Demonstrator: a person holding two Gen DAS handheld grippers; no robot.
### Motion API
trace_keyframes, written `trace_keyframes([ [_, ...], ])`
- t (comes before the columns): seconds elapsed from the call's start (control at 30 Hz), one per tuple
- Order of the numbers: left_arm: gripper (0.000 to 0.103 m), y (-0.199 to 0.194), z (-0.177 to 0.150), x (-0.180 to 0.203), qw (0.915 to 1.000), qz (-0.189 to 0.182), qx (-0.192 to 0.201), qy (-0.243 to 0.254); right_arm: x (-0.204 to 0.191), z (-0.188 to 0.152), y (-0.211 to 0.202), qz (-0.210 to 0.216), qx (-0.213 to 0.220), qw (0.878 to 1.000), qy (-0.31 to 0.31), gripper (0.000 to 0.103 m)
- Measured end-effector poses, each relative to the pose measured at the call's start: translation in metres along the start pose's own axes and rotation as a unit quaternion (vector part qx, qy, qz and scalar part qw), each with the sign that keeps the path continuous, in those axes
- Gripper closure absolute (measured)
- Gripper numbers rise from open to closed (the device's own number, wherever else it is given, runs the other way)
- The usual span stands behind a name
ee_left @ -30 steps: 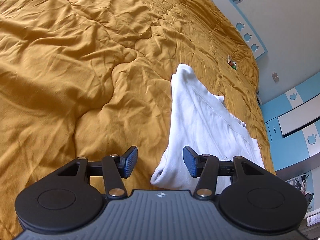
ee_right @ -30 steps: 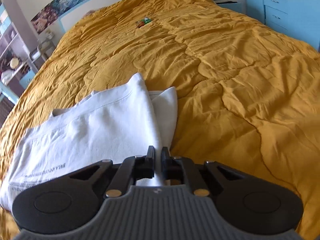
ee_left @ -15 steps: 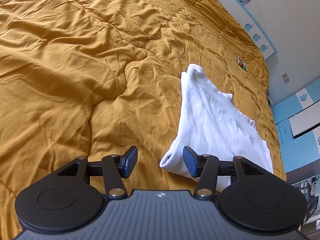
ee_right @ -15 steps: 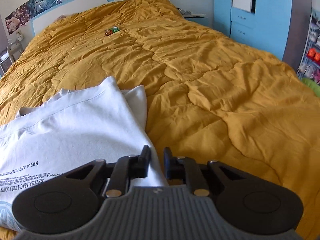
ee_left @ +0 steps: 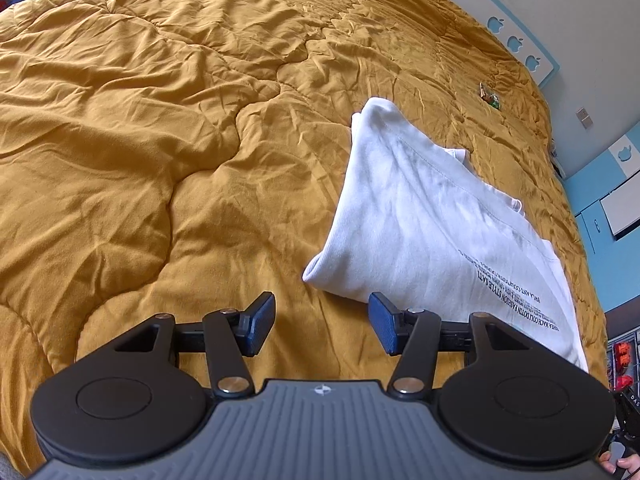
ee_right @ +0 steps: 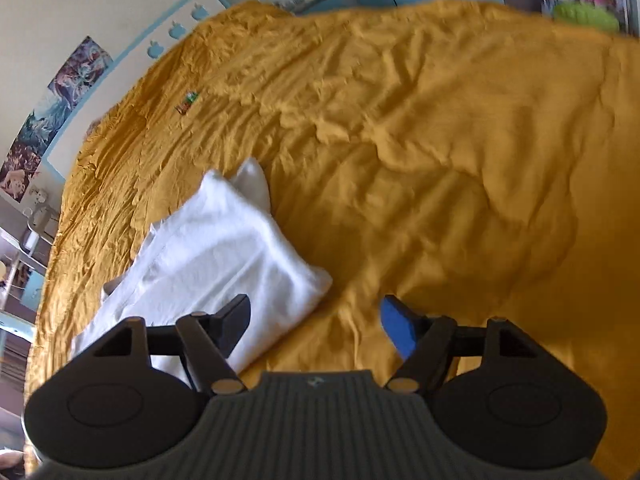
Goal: Fold small clothes
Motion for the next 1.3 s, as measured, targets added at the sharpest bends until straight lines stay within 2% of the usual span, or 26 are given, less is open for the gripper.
trace_keyframes([
  [0.07, 0.040, 0.001, -0.008, -0.001, 0.9998, -0.004, -0.010, -0.016, 0.016, -0.010, 0.000, 0.042, -0.025, 0.998, 0.050, 0.036],
  [0.1, 0.040, 0.001, -0.012, -0.002, 0.9996, -0.006, -0.010, -0.025, 0.019, -0.015, -0.002, 0.056, -0.028, 0.996, 0.056, 0.036],
  [0.33, 0.040, 0.005, -0.029, 0.001, 0.9982, 0.001, 0.015, -0.058, 0.012, -0.044, 0.014, 0.127, -0.065, 0.988, 0.062, 0.035],
  [0.47, 0.040, 0.016, -0.031, 0.004, 0.9936, -0.050, 0.019, -0.100, 0.001, -0.053, 0.034, 0.153, -0.065, 0.983, 0.073, 0.035],
  [0.6, 0.040, 0.030, -0.035, 0.007, 0.9833, -0.106, 0.020, -0.146, -0.004, -0.056, 0.049, 0.186, -0.064, 0.974, 0.110, 0.035],
  [0.7, 0.040, 0.035, -0.040, 0.002, 0.9740, -0.112, 0.049, -0.191, -0.003, -0.055, 0.058, 0.203, -0.063, 0.969, 0.126, 0.036],
  [0.8, 0.040, 0.040, -0.044, -0.002, 0.9599, -0.138, 0.091, -0.227, 0.002, -0.052, 0.066, 0.217, -0.066, 0.962, 0.149, 0.037],
  [0.93, 0.040, 0.048, -0.045, -0.002, 0.9497, -0.159, 0.121, -0.241, 0.011, -0.046, 0.079, 0.242, -0.074, 0.949, 0.189, 0.038],
  [1.03, 0.040, 0.055, -0.041, -0.003, 0.9421, -0.162, 0.141, -0.258, 0.009, -0.042, 0.089, 0.245, -0.080, 0.948, 0.187, 0.041],
  [1.07, 0.040, 0.059, -0.039, -0.003, 0.9413, -0.160, 0.140, -0.262, 0.007, -0.042, 0.091, 0.244, -0.078, 0.949, 0.186, 0.045],
  [1.13, 0.044, 0.068, -0.034, -0.003, 0.9385, -0.156, 0.140, -0.274, 0.005, -0.043, 0.095, 0.227, -0.067, 0.954, 0.183, 0.063],
  [1.17, 0.045, 0.071, -0.032, -0.003, 0.9367, -0.155, 0.141, -0.280, 0.005, -0.045, 0.098, 0.212, -0.060, 0.958, 0.185, 0.077],
  [1.2, 0.045, 0.074, -0.032, -0.003, 0.9332, -0.157, 0.145, -0.289, 0.004, -0.046, 0.101, 0.205, -0.058, 0.960, 0.184, 0.083],
  [1.27, 0.054, 0.077, -0.029, -0.002, 0.9317, -0.155, 0.152, -0.291, 0.004, -0.046, 0.101, 0.208, -0.052, 0.959, 0.184, 0.086],
  [1.3, 0.074, 0.077, -0.029, -0.001, 0.9322, -0.150, 0.156, -0.290, 0.006, -0.046, 0.101, 0.212, -0.050, 0.958, 0.188, 0.089],
])
Point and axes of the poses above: each gripper's, at about its wrist camera, not at the fingertips, and y roughly the way its jaws point, x to its right, z to its top, the point moved 1 cm from there along y, roughly the way its jaws point, and after that the axes turned 8 degrees about y, right-handed, at the moved point
